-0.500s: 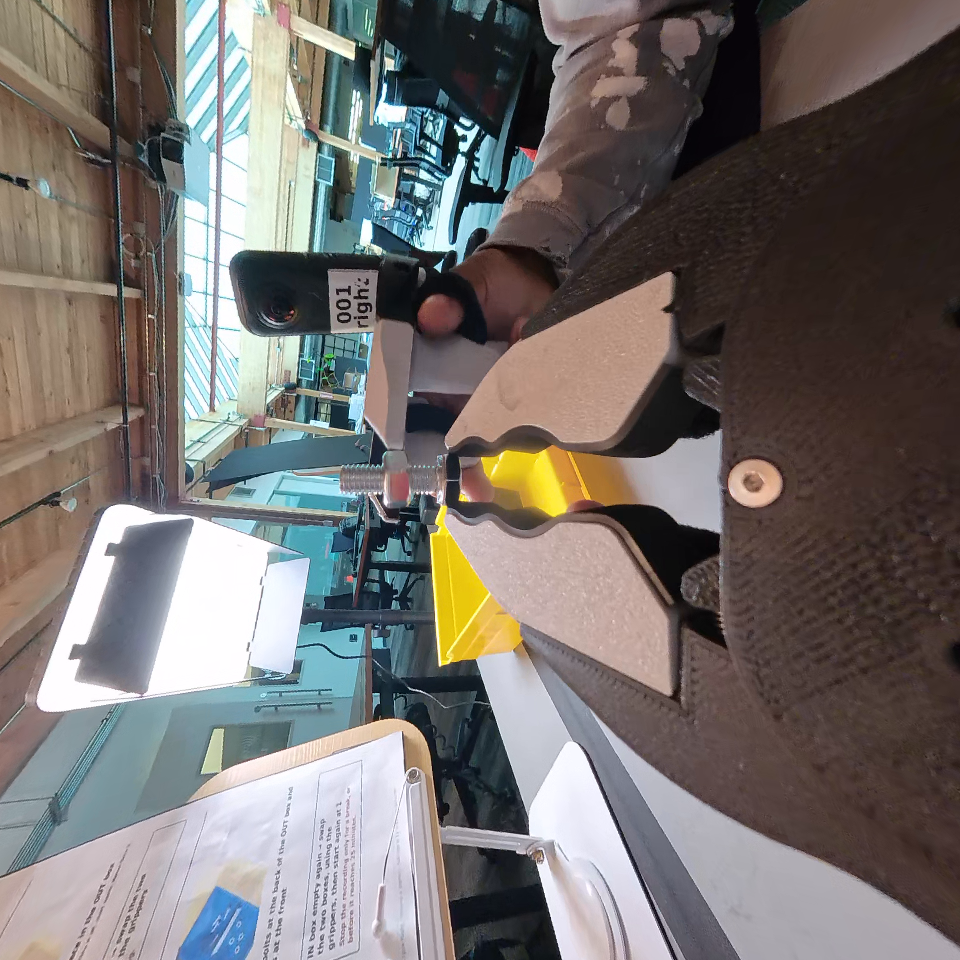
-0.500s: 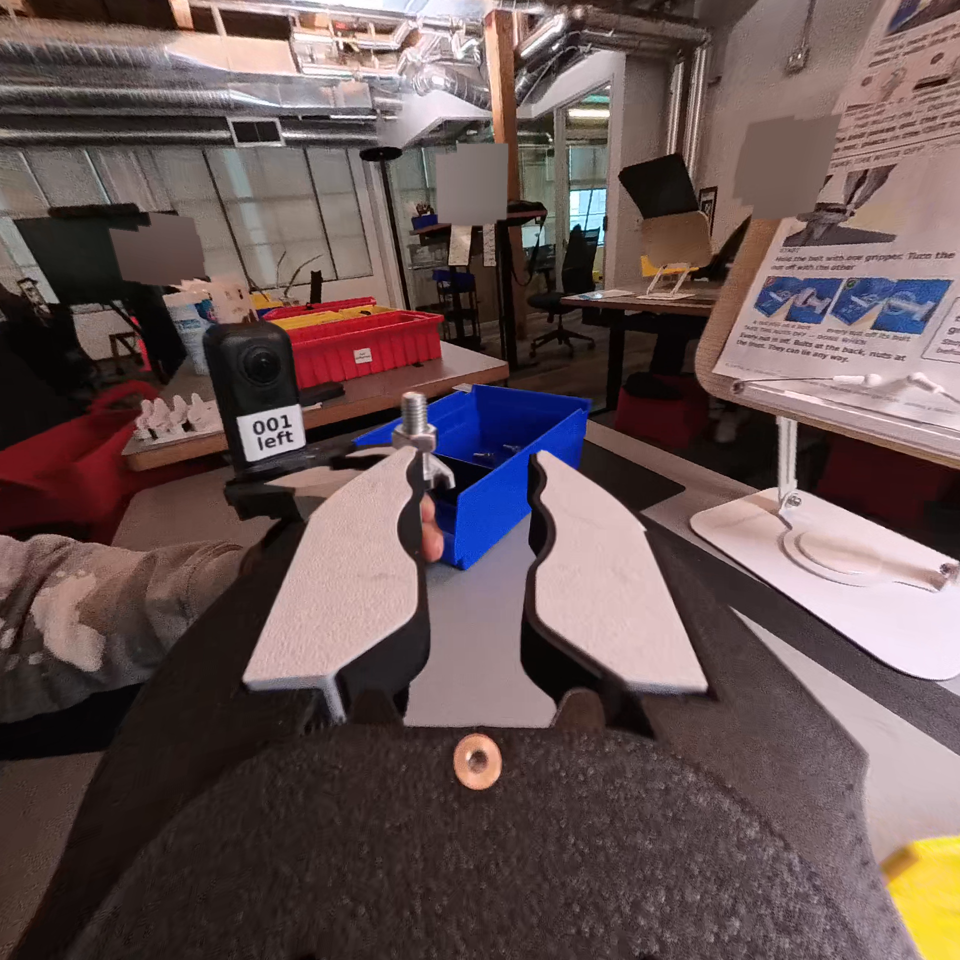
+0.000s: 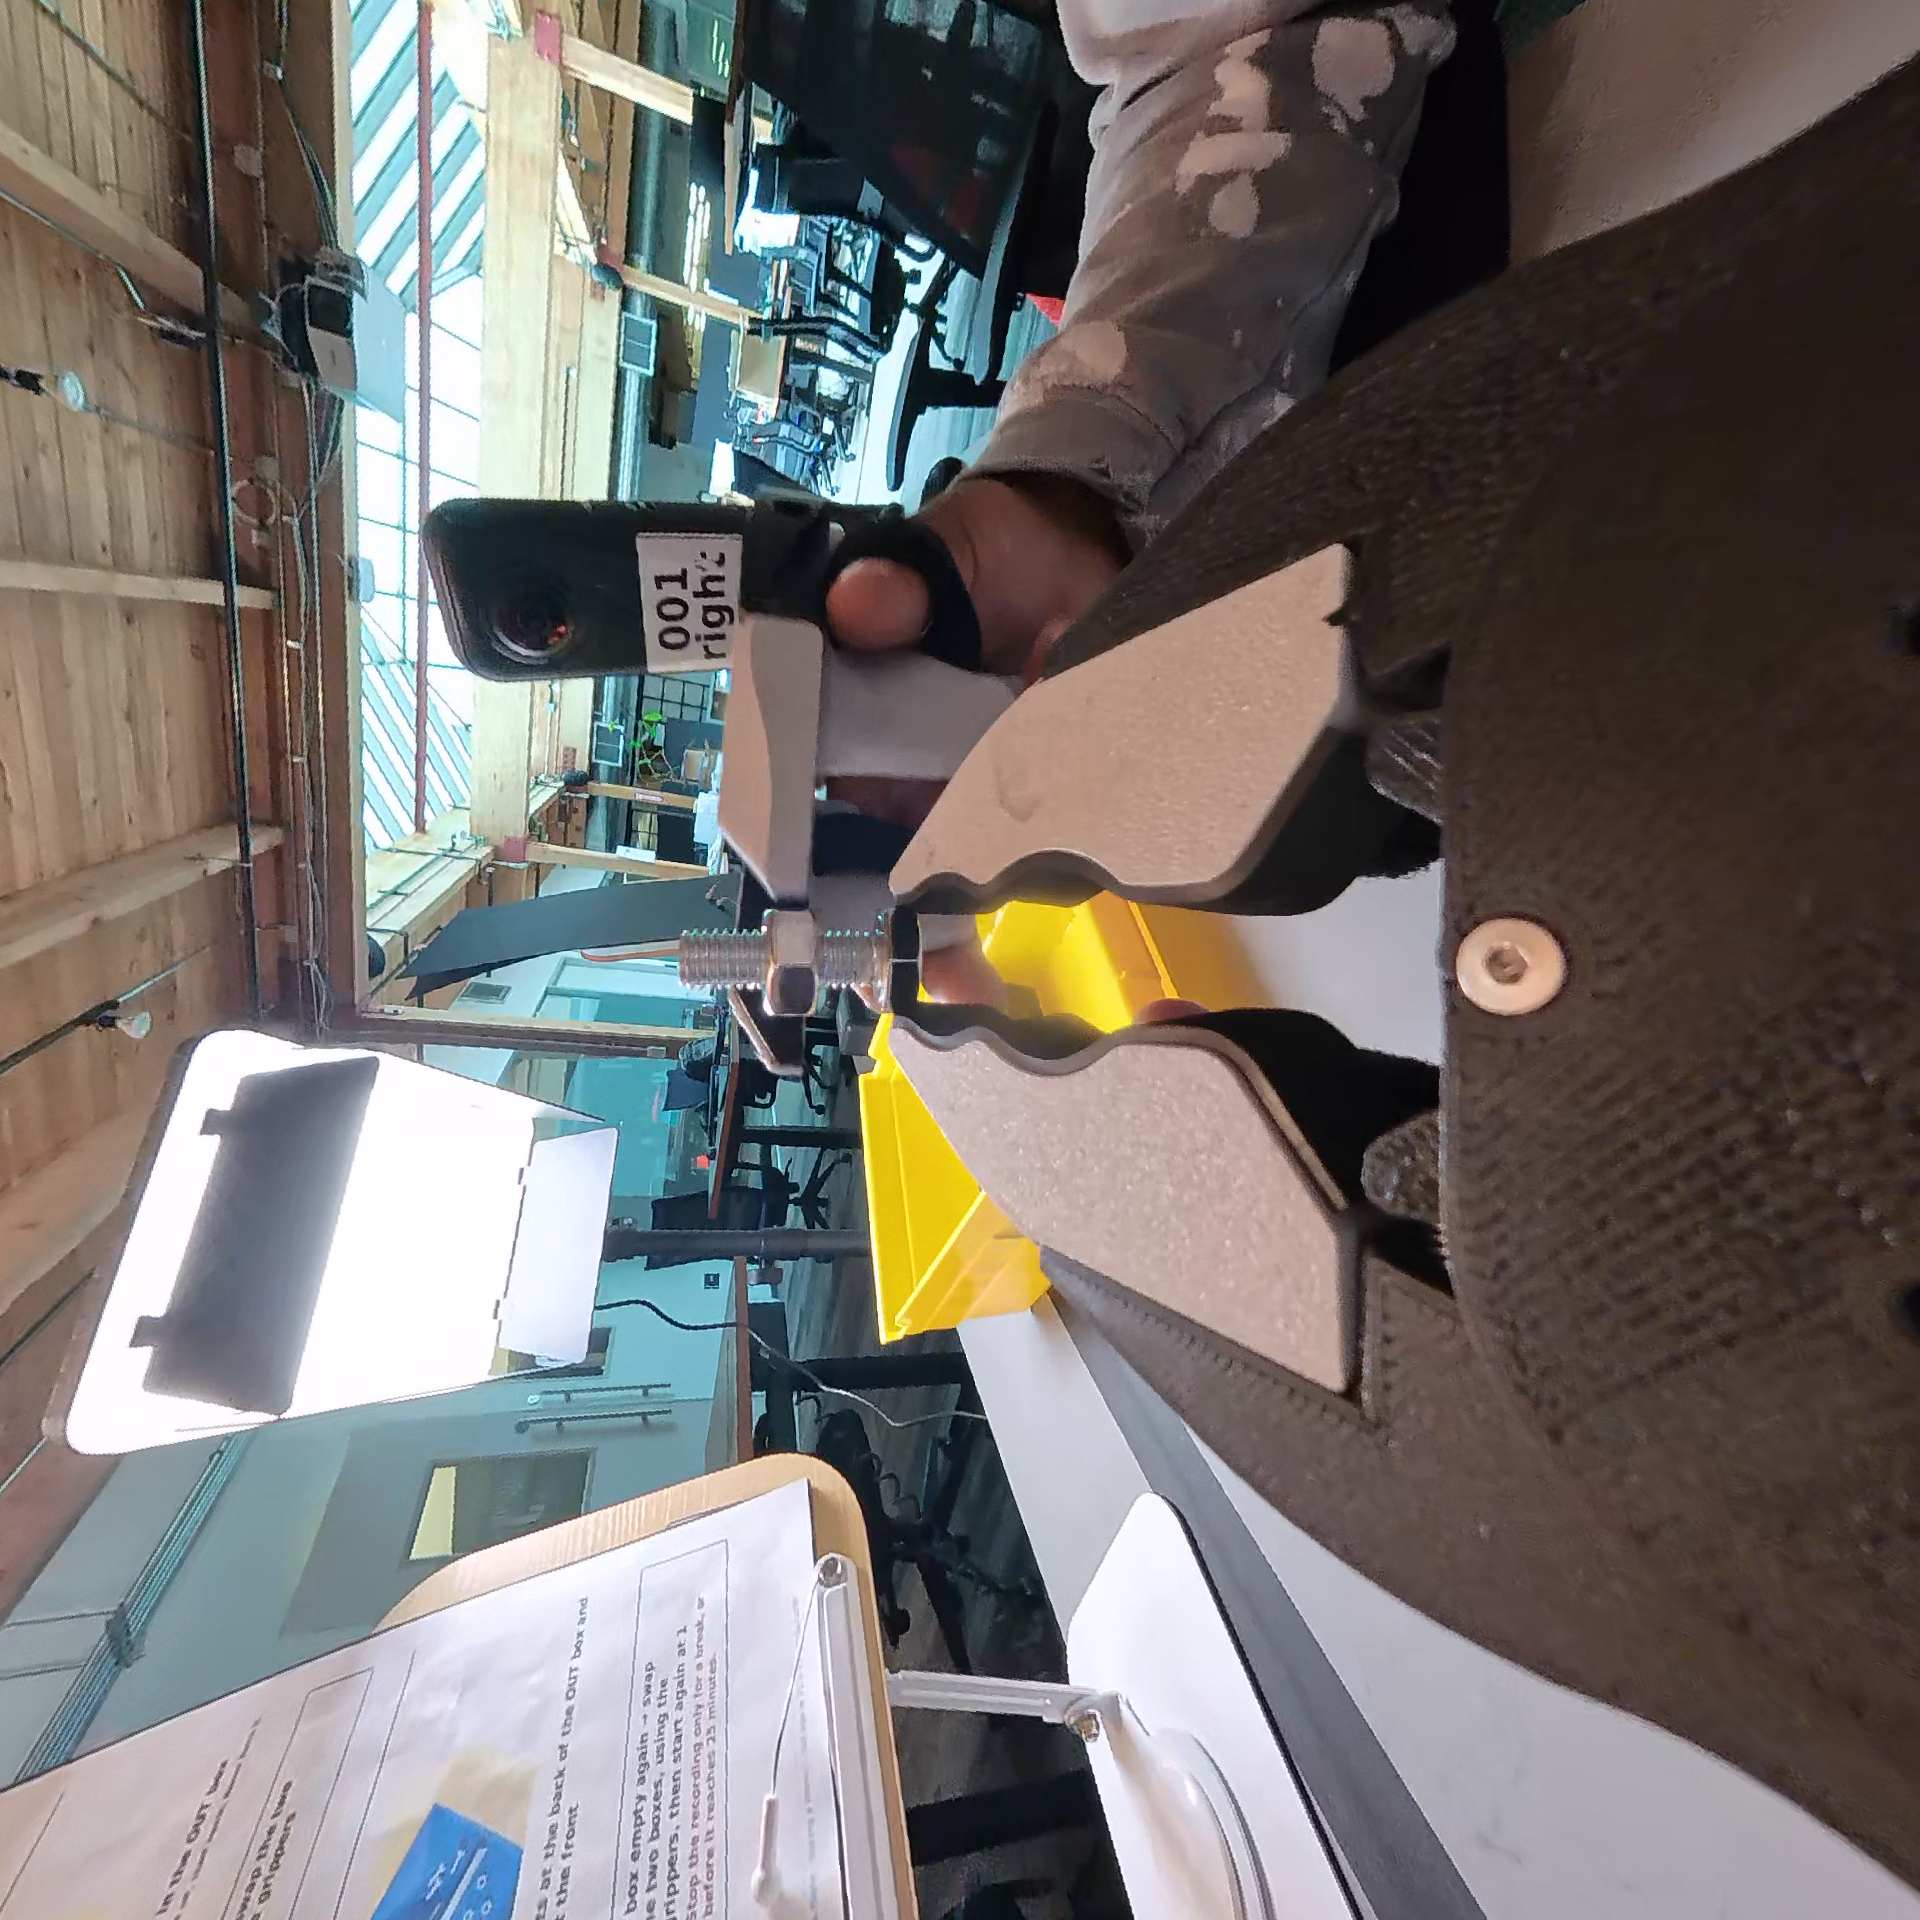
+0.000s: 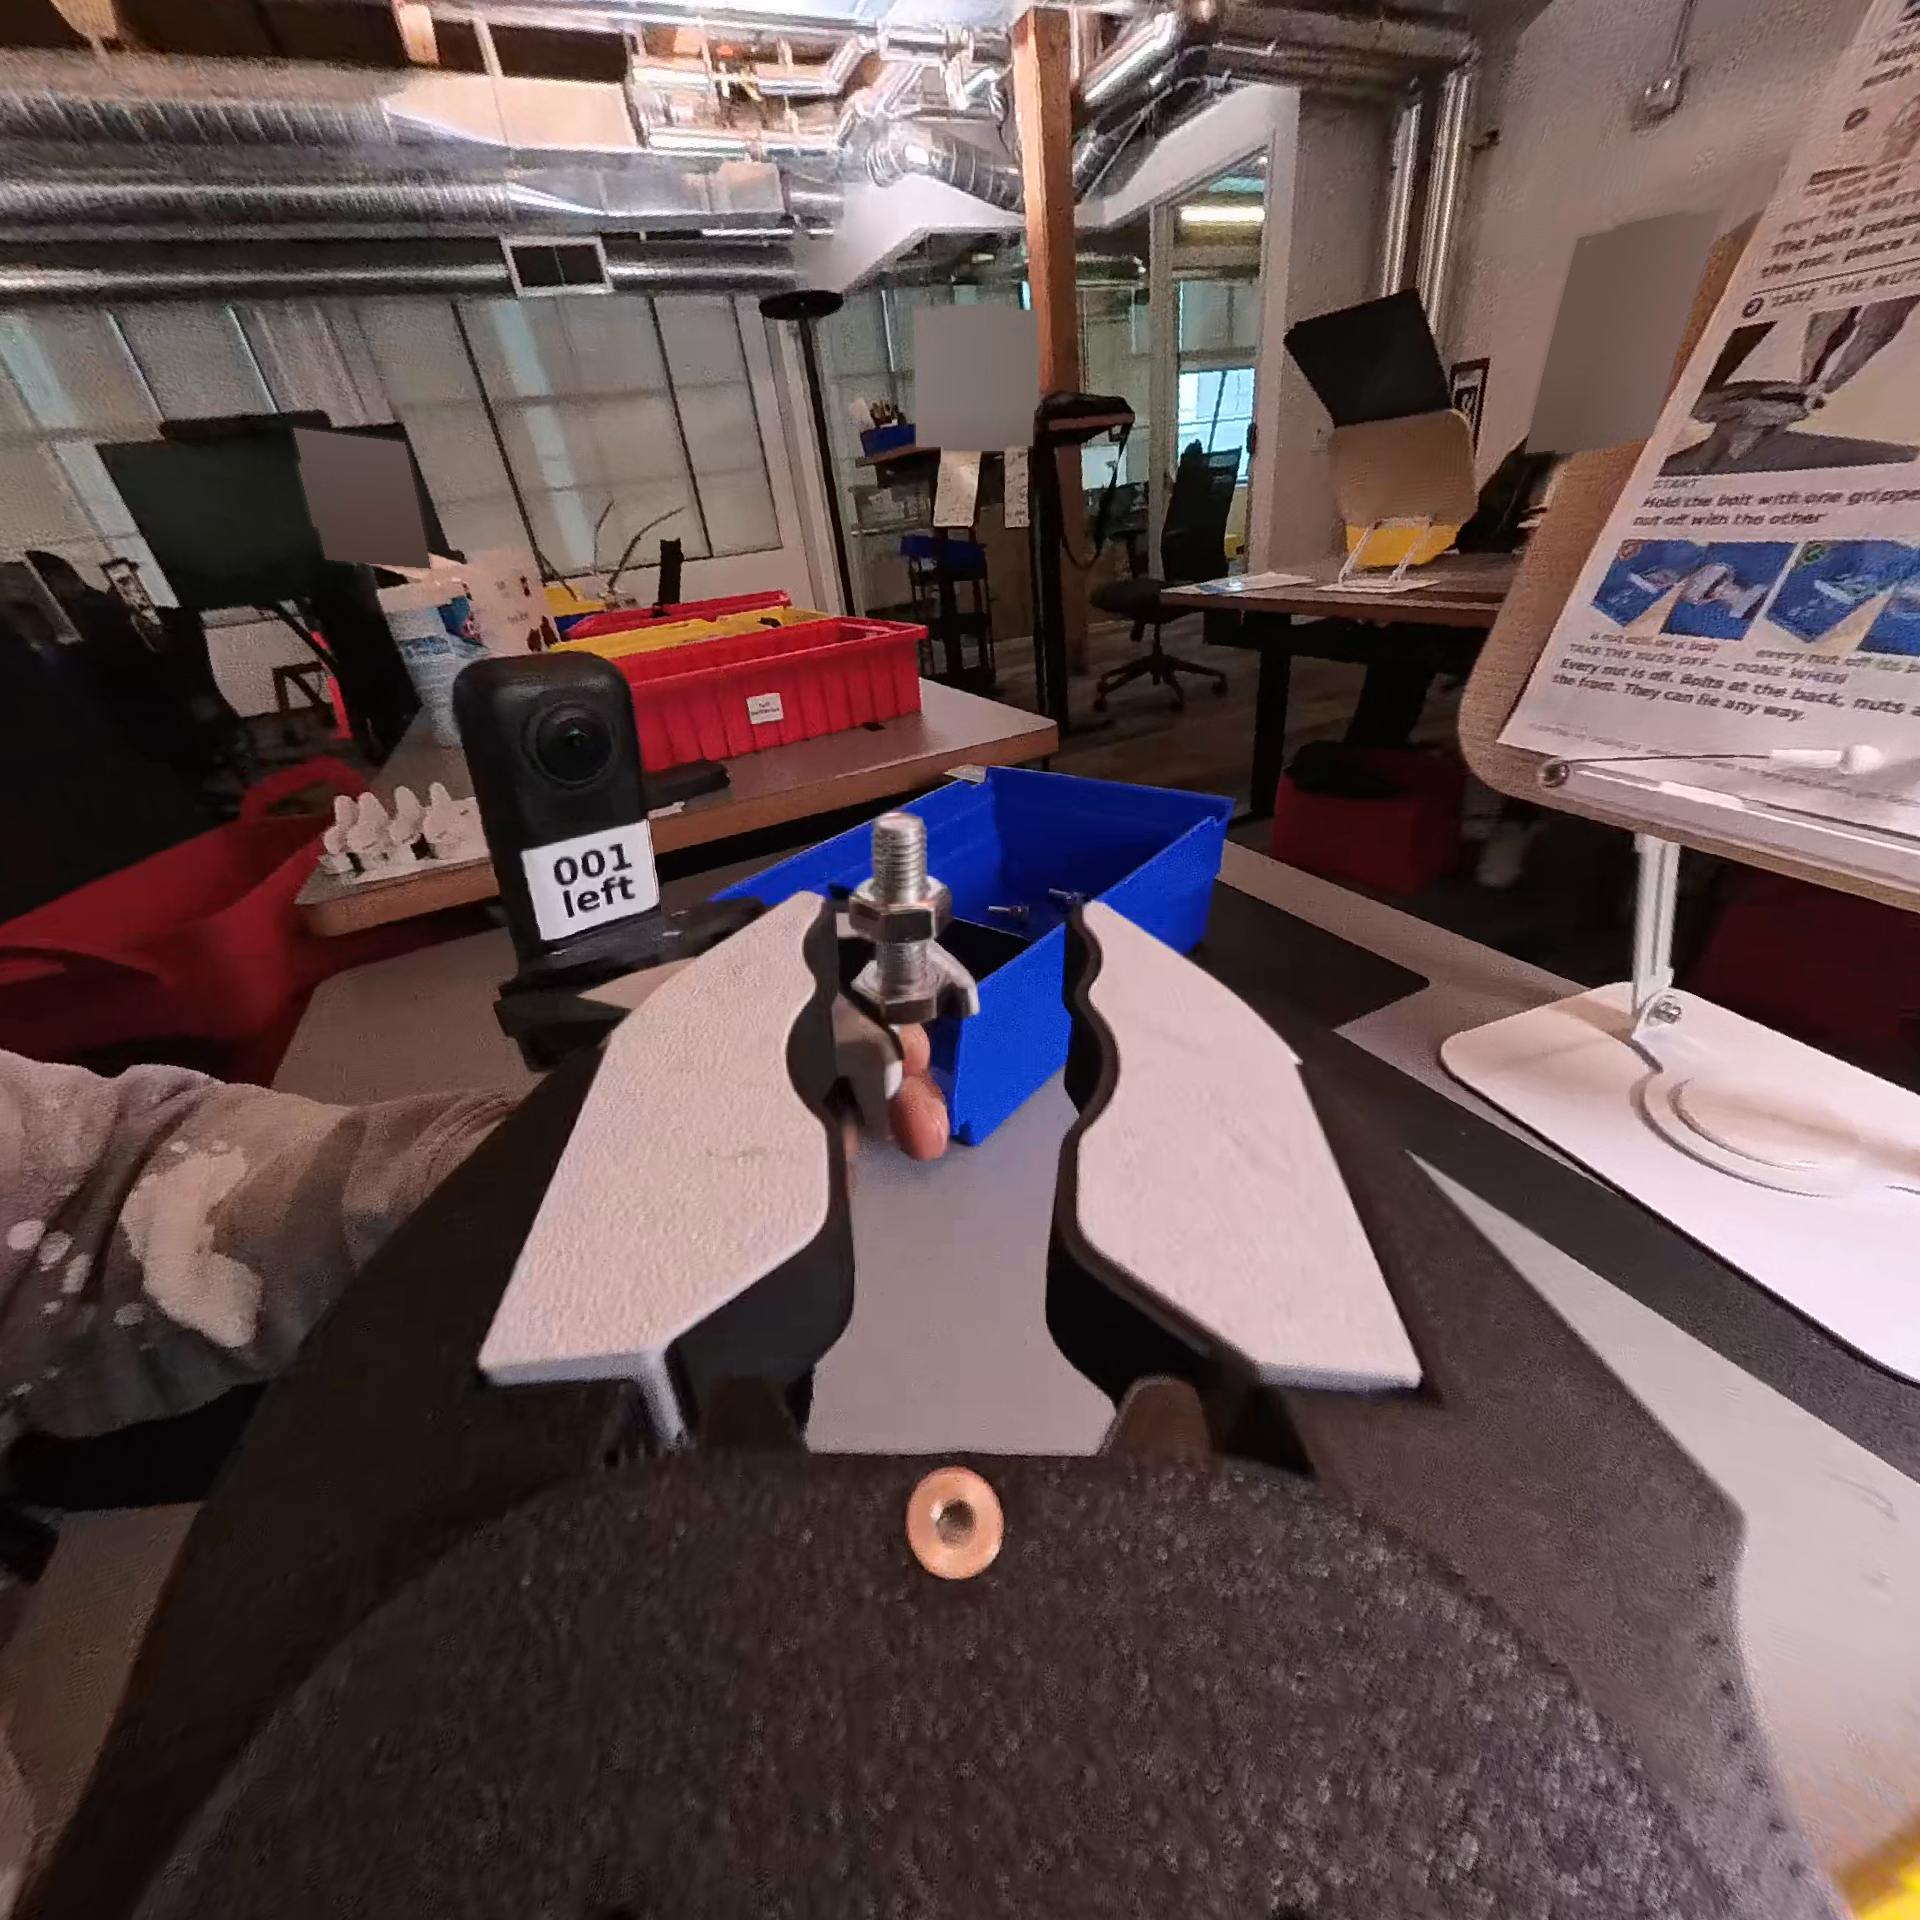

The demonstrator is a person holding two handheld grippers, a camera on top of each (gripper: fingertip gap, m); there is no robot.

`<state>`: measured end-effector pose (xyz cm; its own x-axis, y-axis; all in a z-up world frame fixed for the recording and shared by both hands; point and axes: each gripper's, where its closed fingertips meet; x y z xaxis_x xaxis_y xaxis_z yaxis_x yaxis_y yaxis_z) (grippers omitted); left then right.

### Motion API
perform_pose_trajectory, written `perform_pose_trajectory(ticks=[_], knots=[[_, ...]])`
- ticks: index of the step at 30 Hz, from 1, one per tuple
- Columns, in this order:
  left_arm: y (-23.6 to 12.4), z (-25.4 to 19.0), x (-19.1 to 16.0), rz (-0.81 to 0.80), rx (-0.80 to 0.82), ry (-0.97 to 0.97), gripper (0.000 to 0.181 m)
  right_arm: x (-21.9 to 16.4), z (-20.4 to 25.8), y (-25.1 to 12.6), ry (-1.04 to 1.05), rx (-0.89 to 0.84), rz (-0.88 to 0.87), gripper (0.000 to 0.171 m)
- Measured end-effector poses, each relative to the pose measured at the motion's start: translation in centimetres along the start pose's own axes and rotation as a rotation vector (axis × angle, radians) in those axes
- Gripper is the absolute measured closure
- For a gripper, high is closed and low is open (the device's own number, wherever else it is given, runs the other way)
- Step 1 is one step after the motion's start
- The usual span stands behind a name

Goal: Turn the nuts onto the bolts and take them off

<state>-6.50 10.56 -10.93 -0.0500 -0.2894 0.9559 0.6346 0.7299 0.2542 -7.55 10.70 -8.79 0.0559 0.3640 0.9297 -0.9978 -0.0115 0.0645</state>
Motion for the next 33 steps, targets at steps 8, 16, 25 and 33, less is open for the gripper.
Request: perform_pose_trajectory(ticks=[8, 16, 25, 33], knots=[[-0.3, 0.5, 0.6, -0.026, 0.011, -0.011, 0.164, 1.4, -1.4, -1.2, 0.002, -0.033, -0.046, 0.132], [-0.4, 0.3, 1.0, -0.036, 0.006, -0.002, 0.164, 1.9, -2.9, -1.7, 0.056, -0.082, -0.092, 0.146], [0.0, -0.2, 0.6, -0.020, -0.006, -0.002, 0.164, 0.5, -0.2, -0.1, -0.003, -0.002, -0.021, 0.128], [-0.1, -0.1, 0.4, -0.019, -0.006, 0.000, 0.164, 1.0, 0.0, -0.6, -0.006, -0.005, -0.040, 0.130]])
Point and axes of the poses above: each gripper's, where its closed fingertips meet, y out along the fingers, x out of its top, z = x × y across the jaws, and after that the axes turned 15 degrees about y, right-handed
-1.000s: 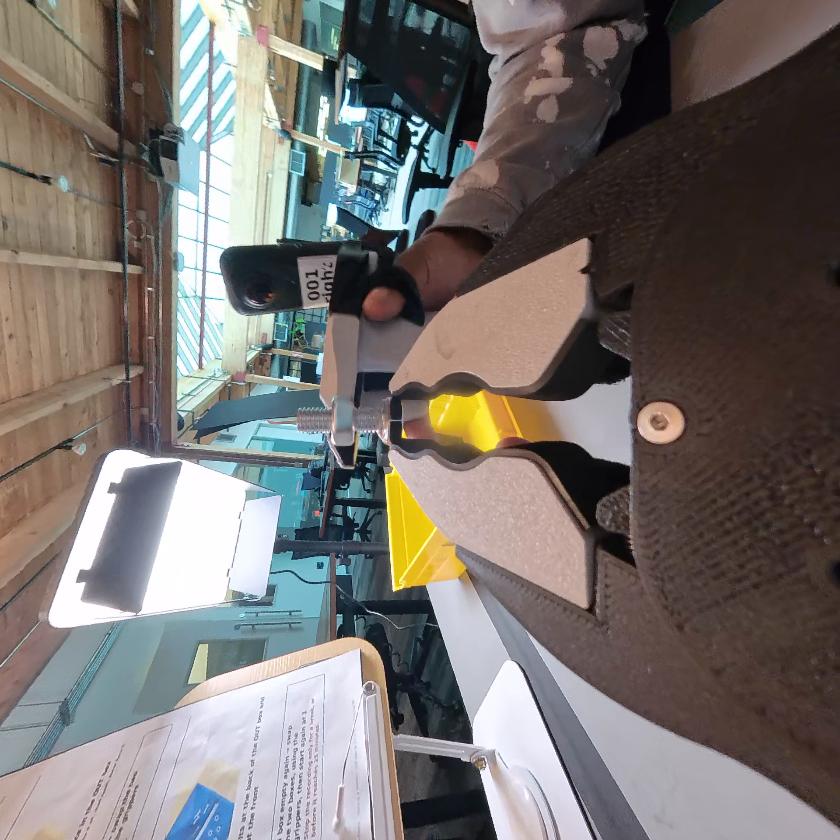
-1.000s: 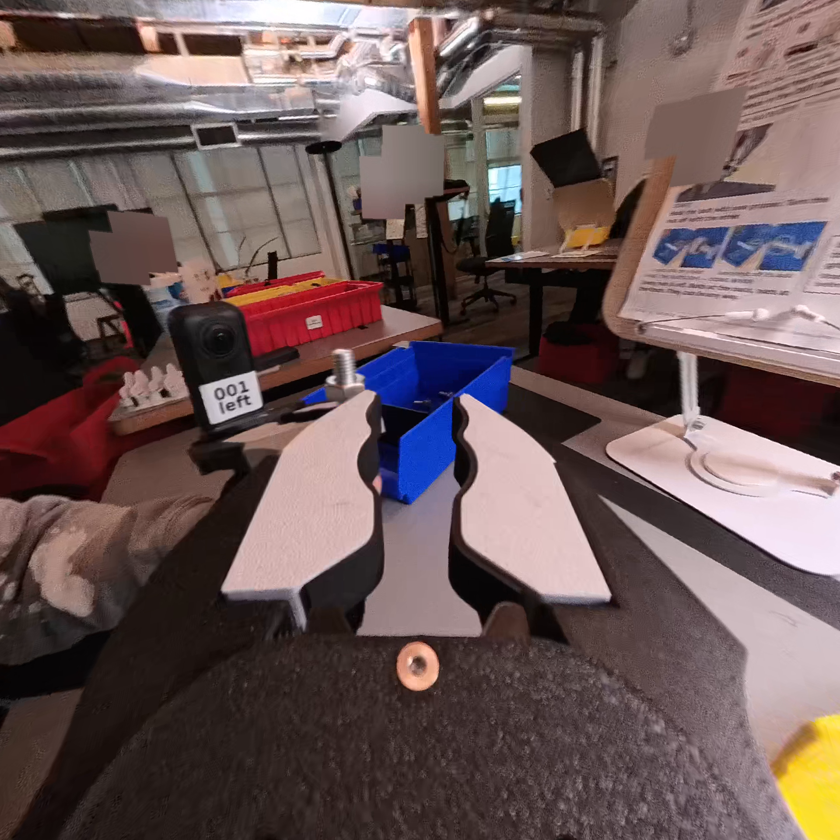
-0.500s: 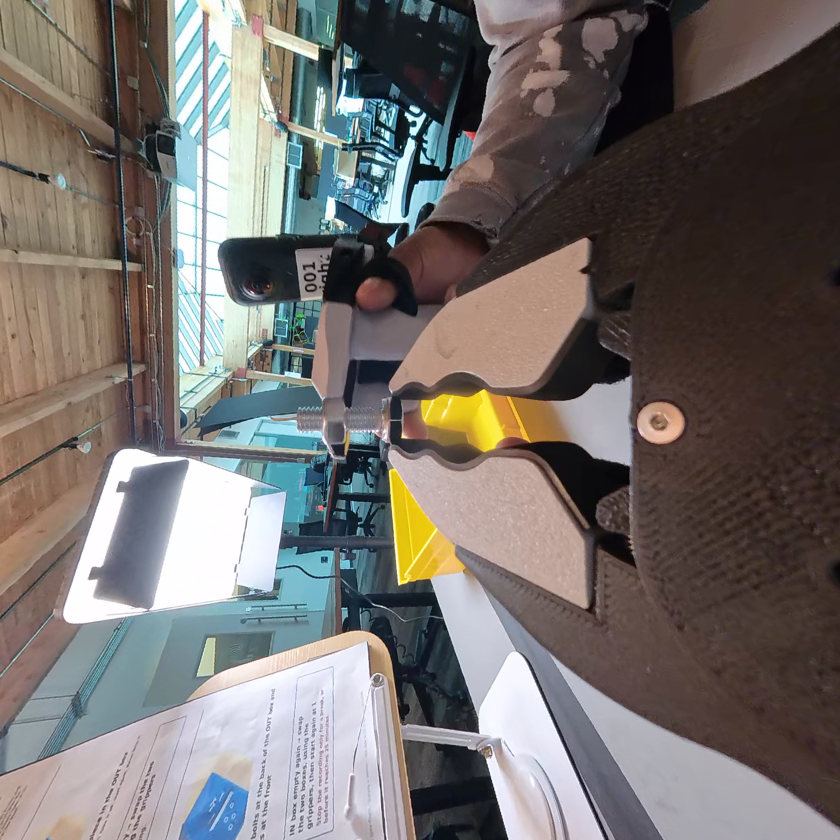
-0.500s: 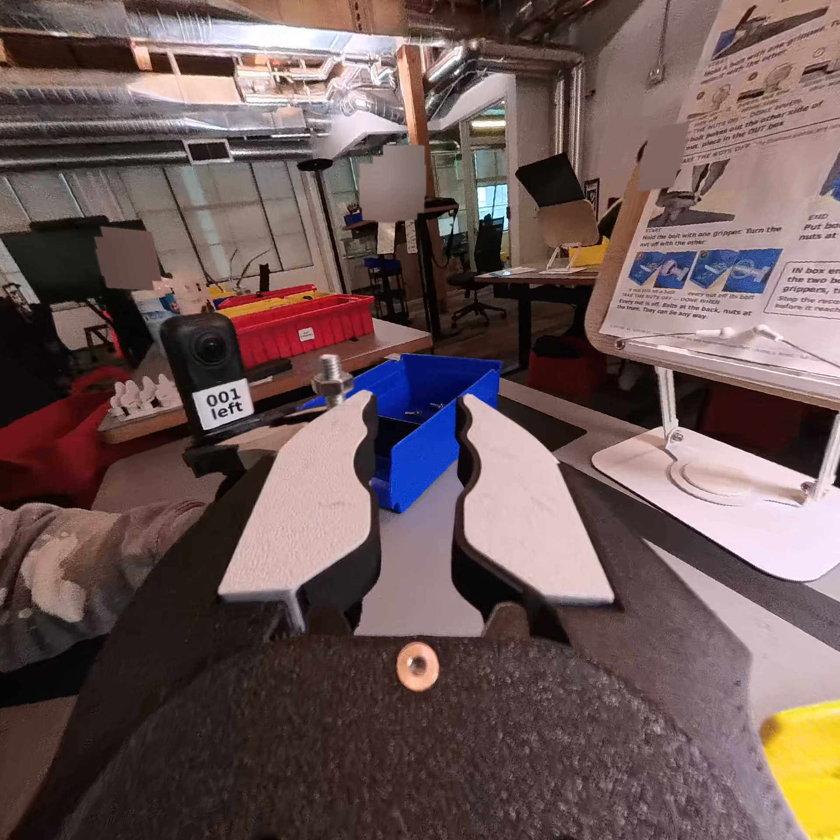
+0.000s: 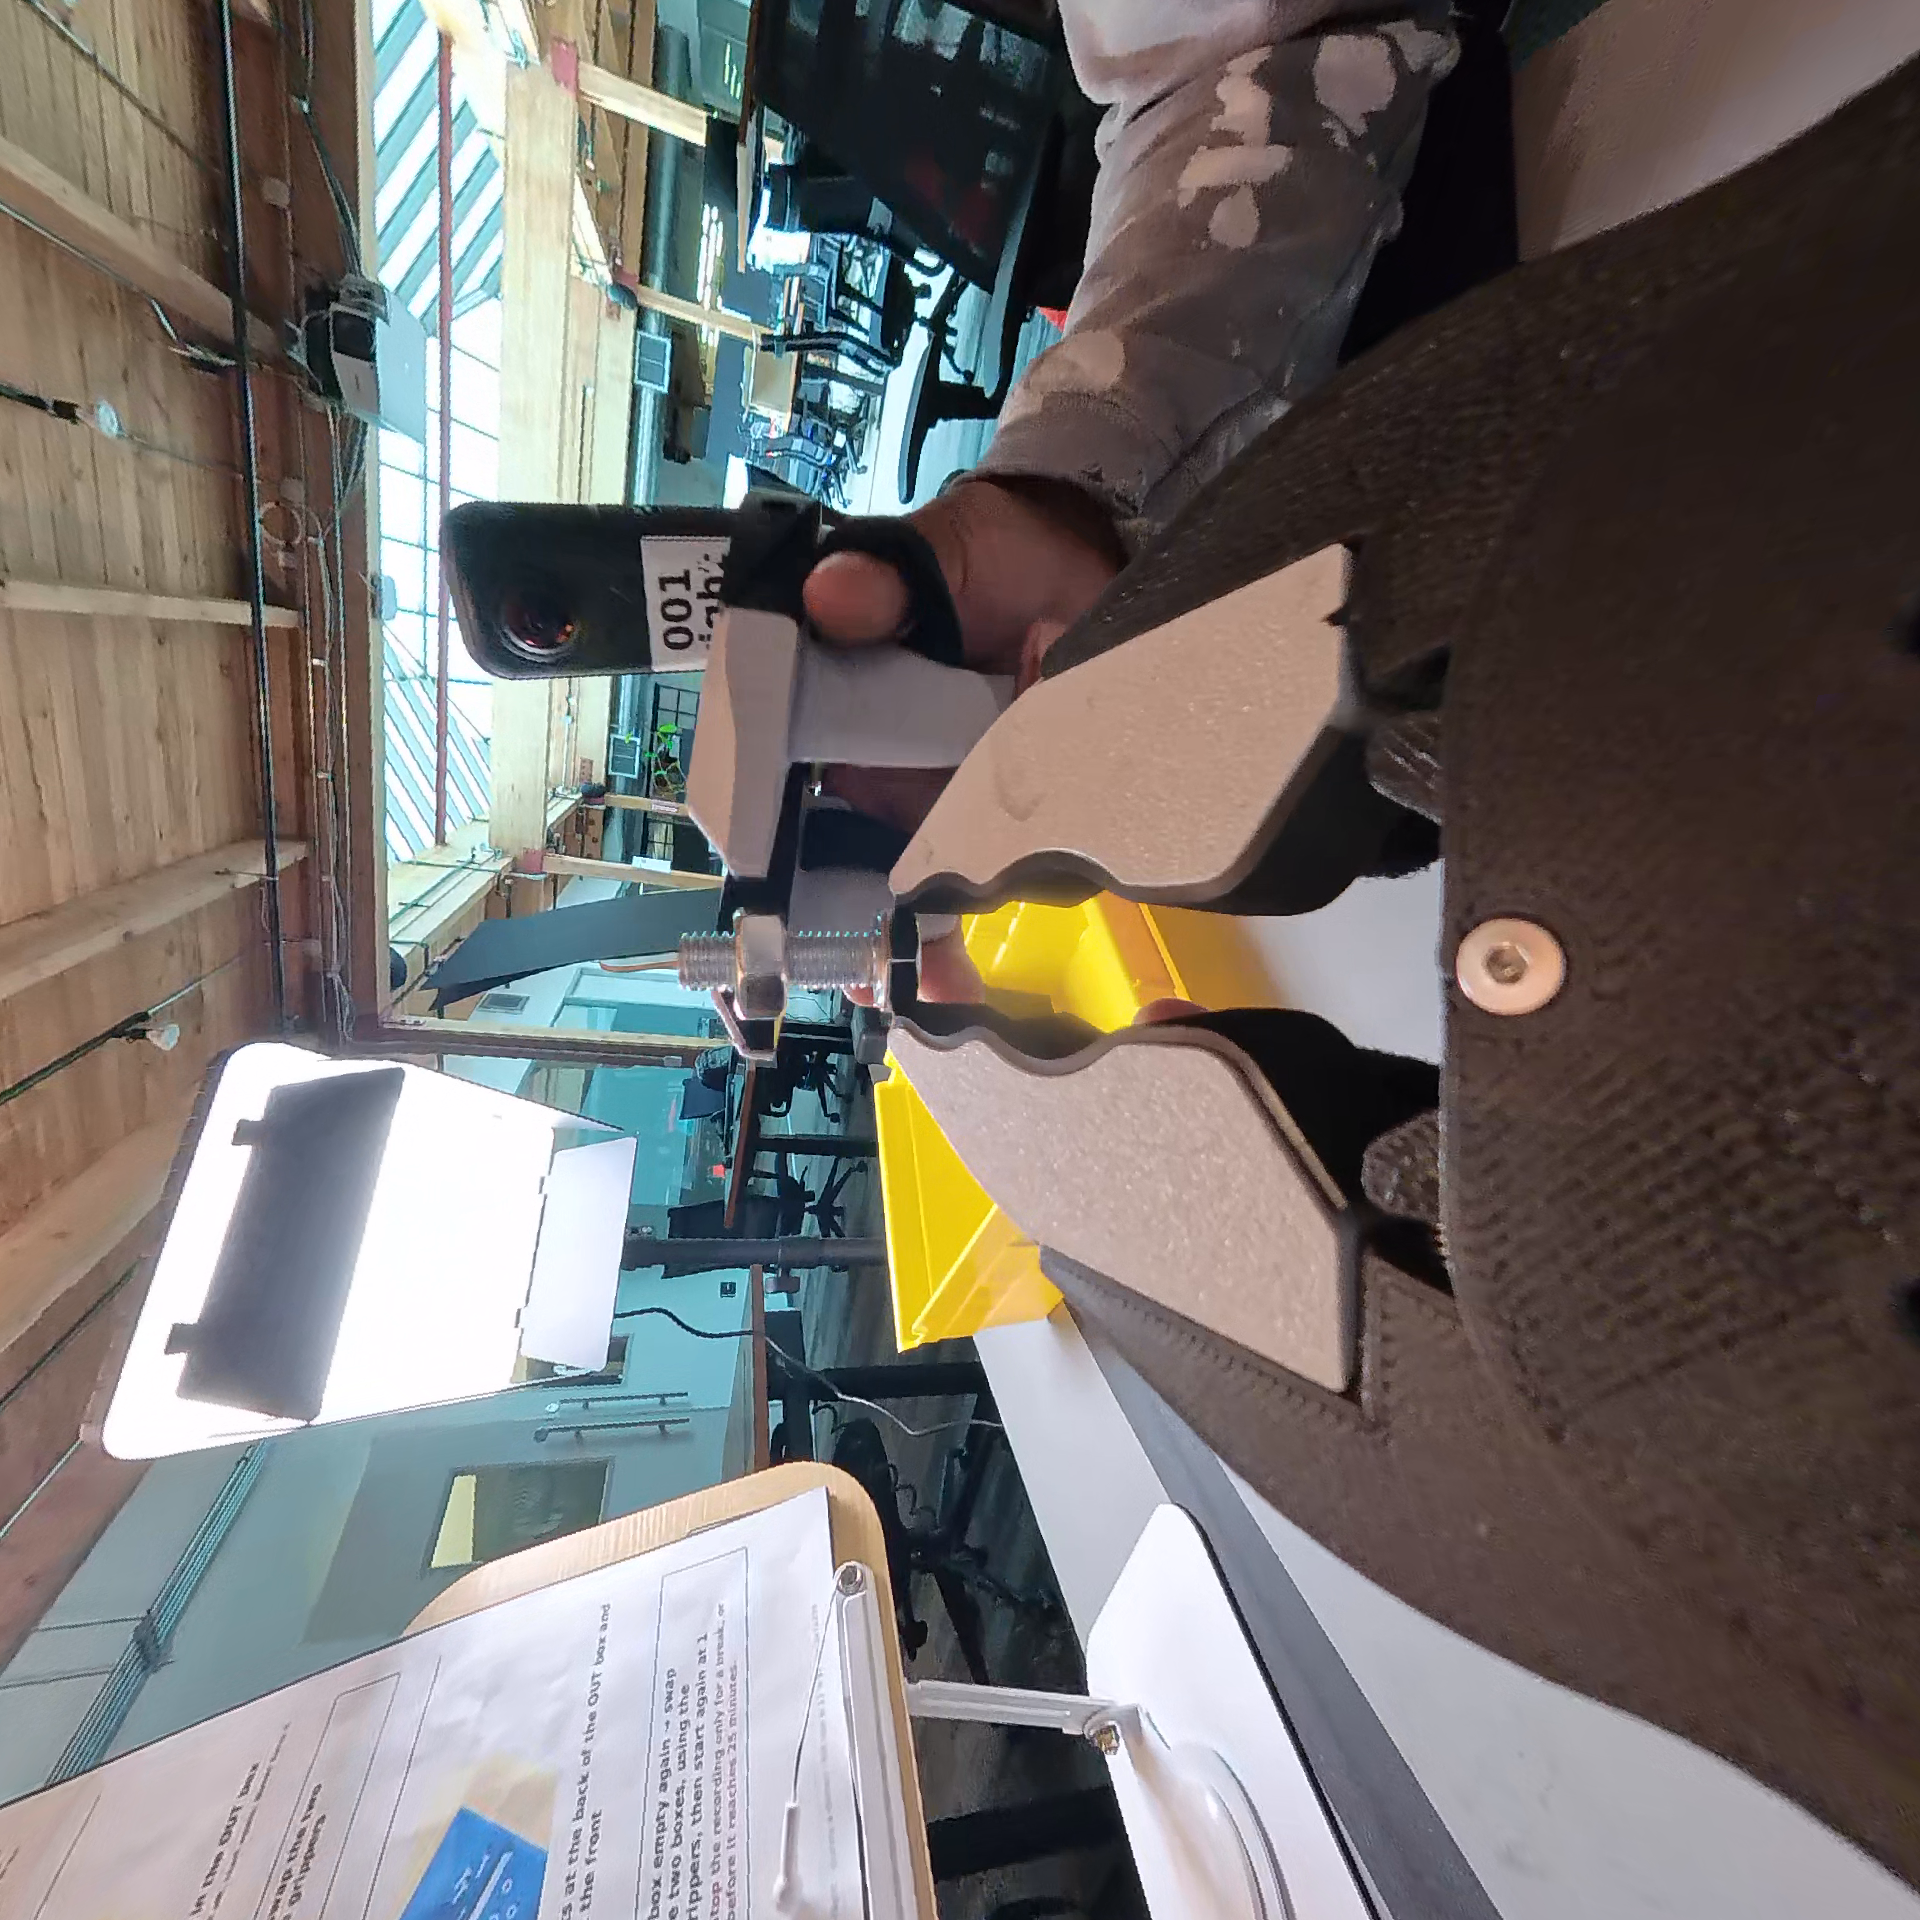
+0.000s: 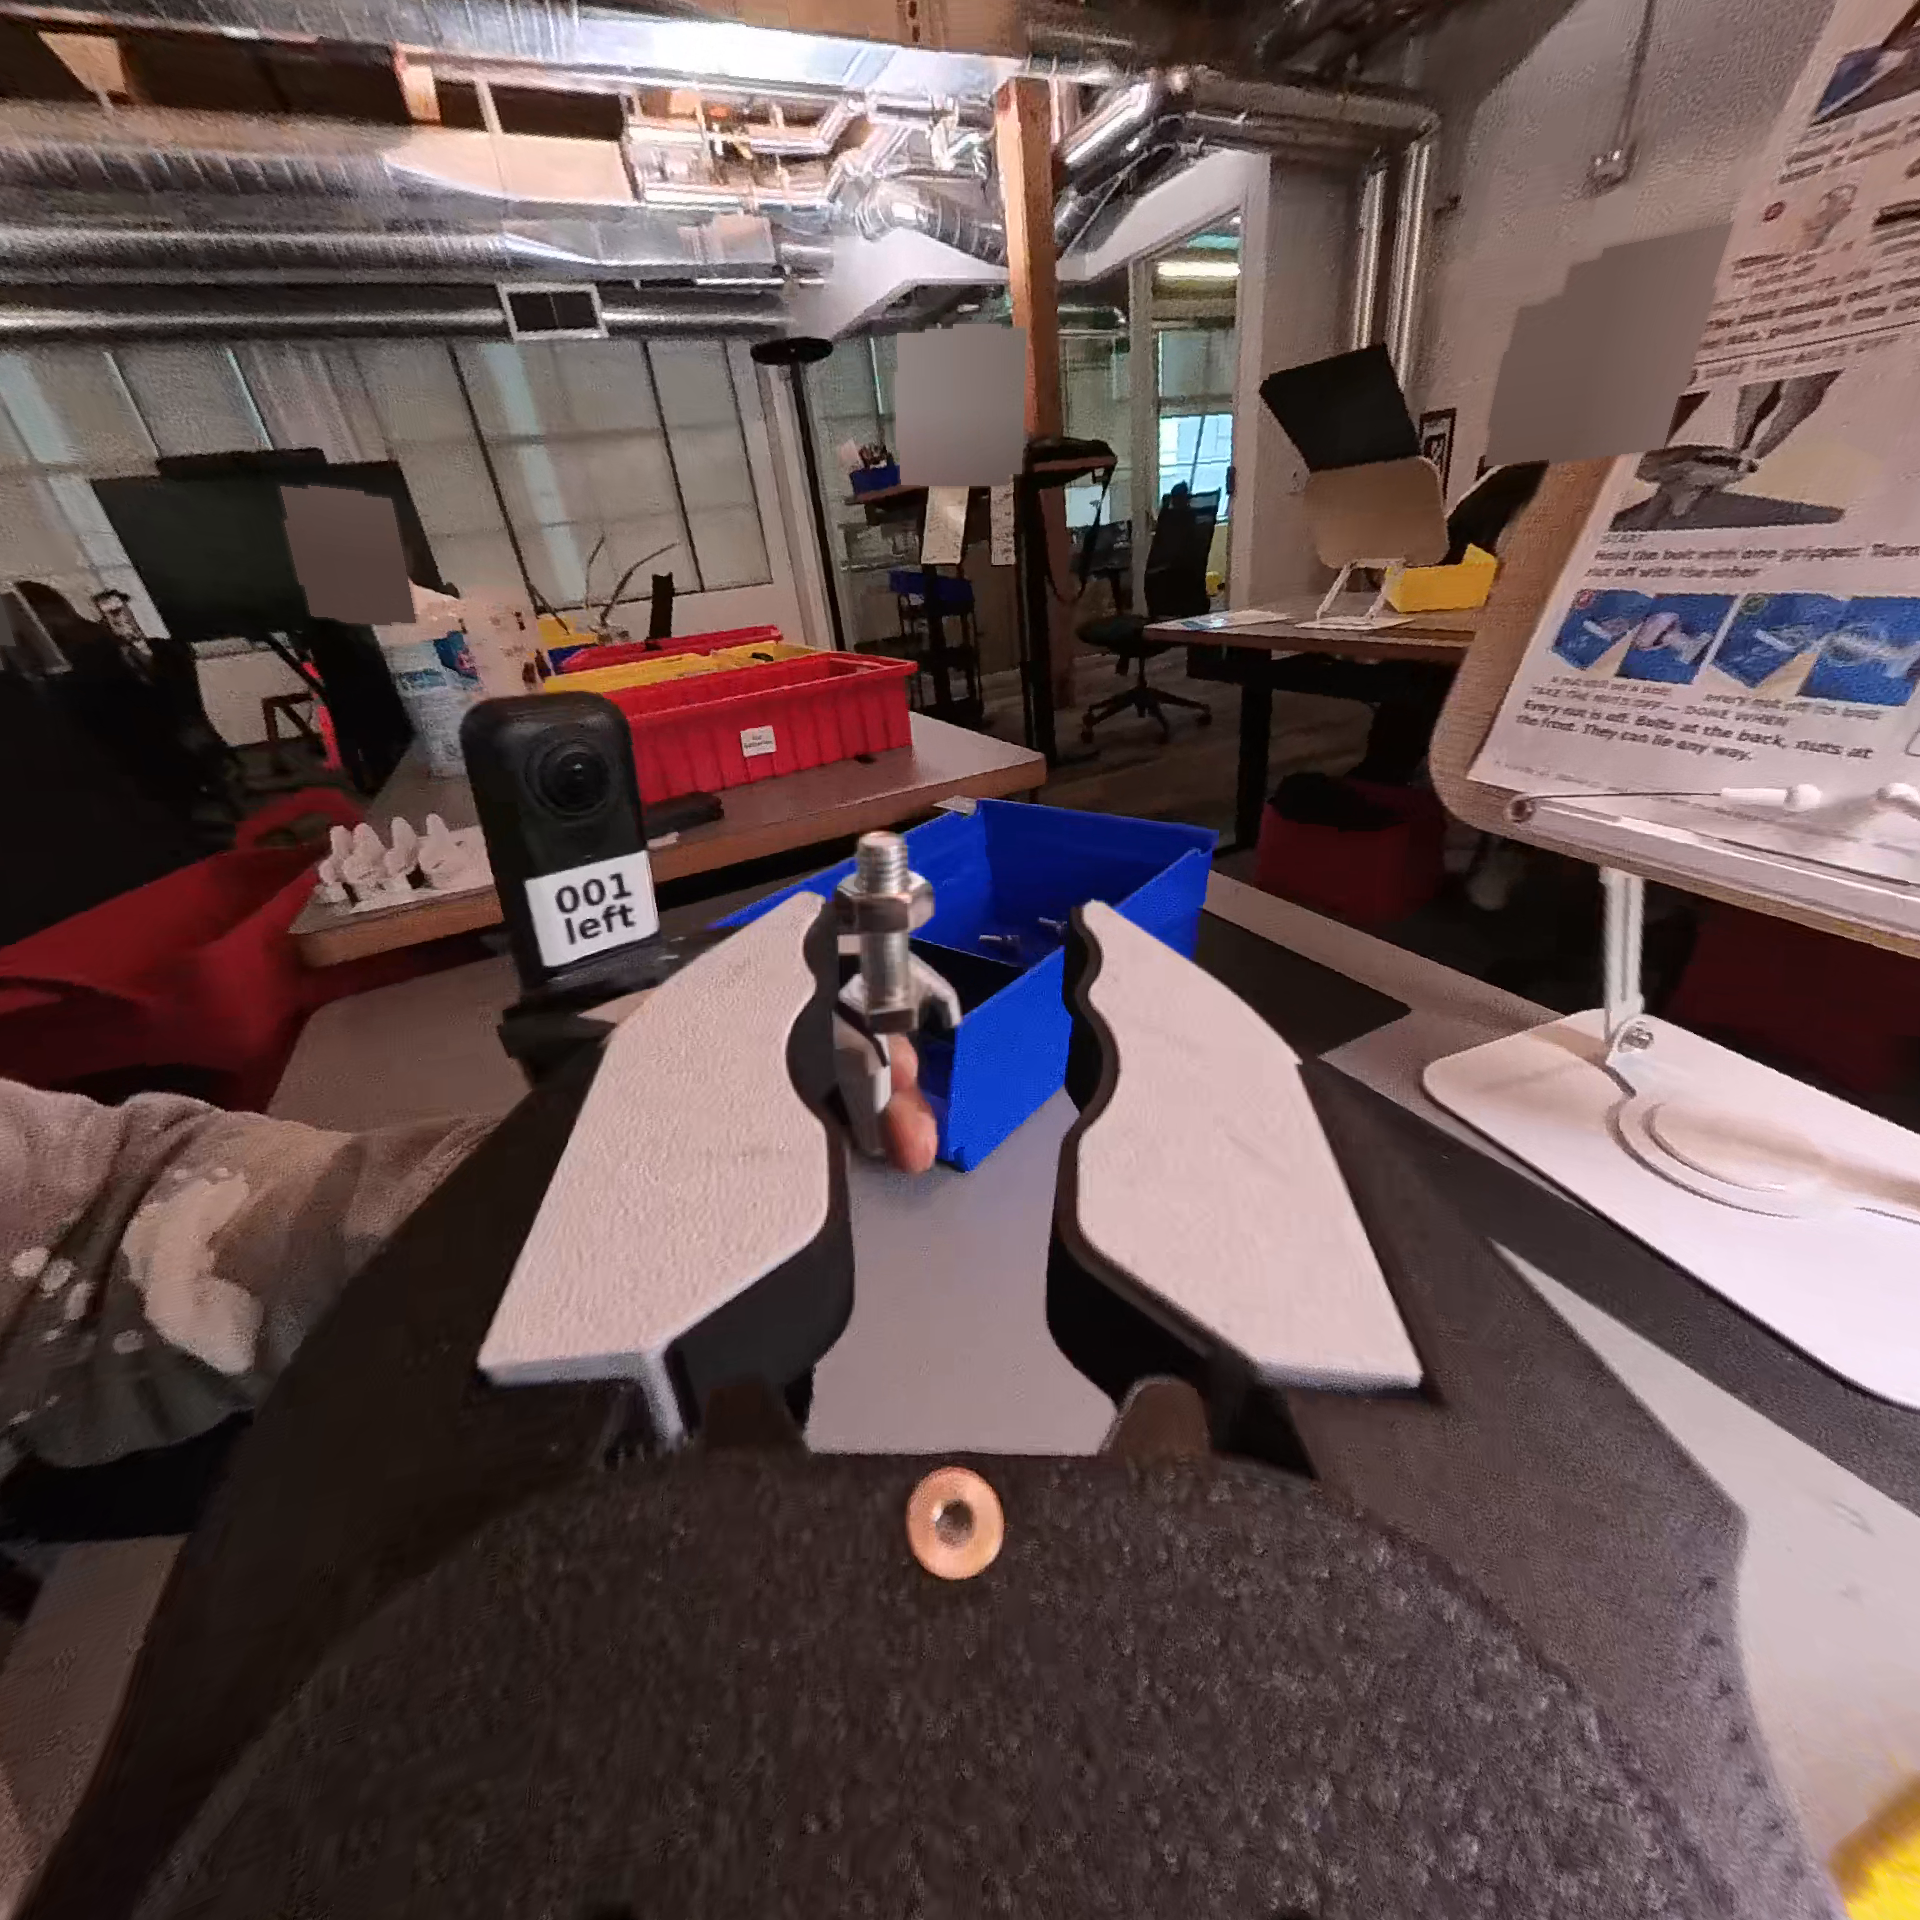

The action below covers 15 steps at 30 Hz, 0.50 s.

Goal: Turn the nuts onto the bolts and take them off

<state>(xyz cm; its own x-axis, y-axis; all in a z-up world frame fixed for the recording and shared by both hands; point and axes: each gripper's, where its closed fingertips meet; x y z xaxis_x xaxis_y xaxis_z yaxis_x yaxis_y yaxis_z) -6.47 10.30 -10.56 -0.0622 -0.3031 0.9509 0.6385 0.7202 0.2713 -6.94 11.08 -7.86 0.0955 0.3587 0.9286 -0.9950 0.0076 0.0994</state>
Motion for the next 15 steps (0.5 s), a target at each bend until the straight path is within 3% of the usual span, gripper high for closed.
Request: perform_pose_trajectory(ticks=[3, 5, 6, 11, 15], knots=[[0.1, -0.2, 0.1, -0.002, 0.000, 0.005, 0.164, -0.1, -0.1, 0.3, -0.004, -0.005, 0.003, 0.129], [-0.1, 0.0, 0.5, -0.024, -0.006, -0.011, 0.164, 0.7, -1.8, -0.5, 0.044, -0.073, -0.033, 0.148], [-0.2, 0.1, 0.5, -0.021, 0.000, -0.001, 0.164, 1.1, -2.6, -1.1, 0.057, -0.095, -0.063, 0.149], [0.0, 0.0, 0.1, -0.006, 0.004, 0.006, 0.164, 0.3, 0.1, -0.1, 0.011, -0.001, -0.001, 0.129], [0.0, -0.1, 0.4, -0.019, 0.002, -0.004, 0.164, 0.1, -0.4, 0.0, 0.041, 0.001, -0.002, 0.133]])
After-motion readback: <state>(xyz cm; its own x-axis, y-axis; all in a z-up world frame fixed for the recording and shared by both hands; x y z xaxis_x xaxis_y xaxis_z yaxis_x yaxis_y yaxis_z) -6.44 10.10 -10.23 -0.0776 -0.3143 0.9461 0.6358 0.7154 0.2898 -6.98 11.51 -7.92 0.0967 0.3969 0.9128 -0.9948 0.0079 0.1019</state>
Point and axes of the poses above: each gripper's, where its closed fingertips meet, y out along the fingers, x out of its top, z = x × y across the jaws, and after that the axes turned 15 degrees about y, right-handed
